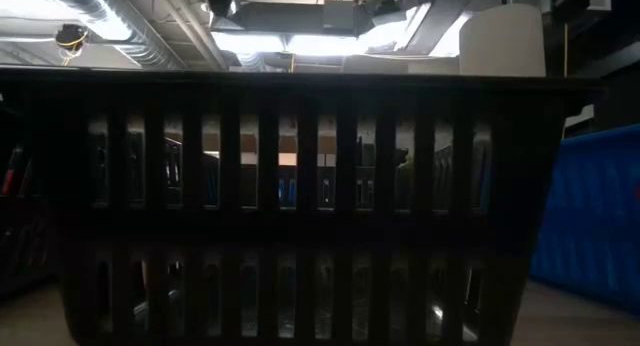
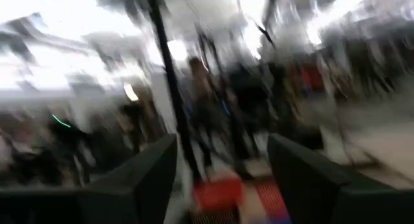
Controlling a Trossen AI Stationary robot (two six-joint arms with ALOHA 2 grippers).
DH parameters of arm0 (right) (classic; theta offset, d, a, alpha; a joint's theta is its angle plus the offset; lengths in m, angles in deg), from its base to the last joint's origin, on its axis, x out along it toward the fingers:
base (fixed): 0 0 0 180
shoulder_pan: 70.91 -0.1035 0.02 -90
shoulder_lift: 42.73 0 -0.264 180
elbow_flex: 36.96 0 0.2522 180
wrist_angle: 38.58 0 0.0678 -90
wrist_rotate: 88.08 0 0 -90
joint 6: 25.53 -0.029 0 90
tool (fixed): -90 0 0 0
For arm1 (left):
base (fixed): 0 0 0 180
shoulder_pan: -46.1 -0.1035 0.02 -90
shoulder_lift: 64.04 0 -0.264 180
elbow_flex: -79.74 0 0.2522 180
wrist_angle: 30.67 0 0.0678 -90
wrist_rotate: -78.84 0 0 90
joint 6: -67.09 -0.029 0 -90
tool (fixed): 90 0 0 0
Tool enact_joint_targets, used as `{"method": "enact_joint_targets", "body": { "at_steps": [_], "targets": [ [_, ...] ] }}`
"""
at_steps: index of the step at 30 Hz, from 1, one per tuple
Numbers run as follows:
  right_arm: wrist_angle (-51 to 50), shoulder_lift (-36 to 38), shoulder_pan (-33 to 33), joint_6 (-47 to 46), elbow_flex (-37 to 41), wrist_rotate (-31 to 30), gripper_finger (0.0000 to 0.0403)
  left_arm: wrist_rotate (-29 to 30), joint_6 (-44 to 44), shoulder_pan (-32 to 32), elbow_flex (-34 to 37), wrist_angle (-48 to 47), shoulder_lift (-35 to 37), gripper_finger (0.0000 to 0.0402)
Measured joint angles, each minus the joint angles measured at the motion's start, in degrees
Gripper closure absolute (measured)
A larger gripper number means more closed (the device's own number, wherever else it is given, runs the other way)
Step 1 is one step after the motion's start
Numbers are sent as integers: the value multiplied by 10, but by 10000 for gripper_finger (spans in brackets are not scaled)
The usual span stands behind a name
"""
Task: Stack baskets on shelf by color
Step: Put the right blue bin on the shelf
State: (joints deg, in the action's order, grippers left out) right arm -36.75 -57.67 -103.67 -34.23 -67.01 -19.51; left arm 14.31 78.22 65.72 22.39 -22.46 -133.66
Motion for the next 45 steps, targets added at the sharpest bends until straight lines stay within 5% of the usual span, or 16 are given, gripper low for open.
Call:
{"method": "enact_joint_targets", "body": {
  "at_steps": [4, 8, 11, 16, 18, 21, 33, 45],
  "targets": [
    [-264, -105, -23, -122, -112, -104, 162, 94, 33, 35, -113, -255, -48, 317],
    [-550, -225, -34, -330, -219, -169, 162, 100, 74, 44, -174, -399, -82, 317],
    [-692, -313, -35, -467, -271, -104, 162, 95, 78, 44, -185, -424, -89, 317],
    [-818, -439, -35, -584, -294, 130, 162, 94, 78, 44, -185, -440, -89, 317],
    [-845, -478, -37, -586, -292, 201, 162, 94, 78, 44, -185, -440, -89, 317],
    [-843, -519, -46, -546, -290, 229, 162, 94, 75, 44, -185, -440, -89, 317],
    [-818, -602, -46, -489, -290, 162, 162, 94, 63, 44, -185, -439, -89, 317],
    [-777, -666, -39, -465, -253, 160, 177, 94, 63, 40, -184, -438, -89, 317]
  ]
}}
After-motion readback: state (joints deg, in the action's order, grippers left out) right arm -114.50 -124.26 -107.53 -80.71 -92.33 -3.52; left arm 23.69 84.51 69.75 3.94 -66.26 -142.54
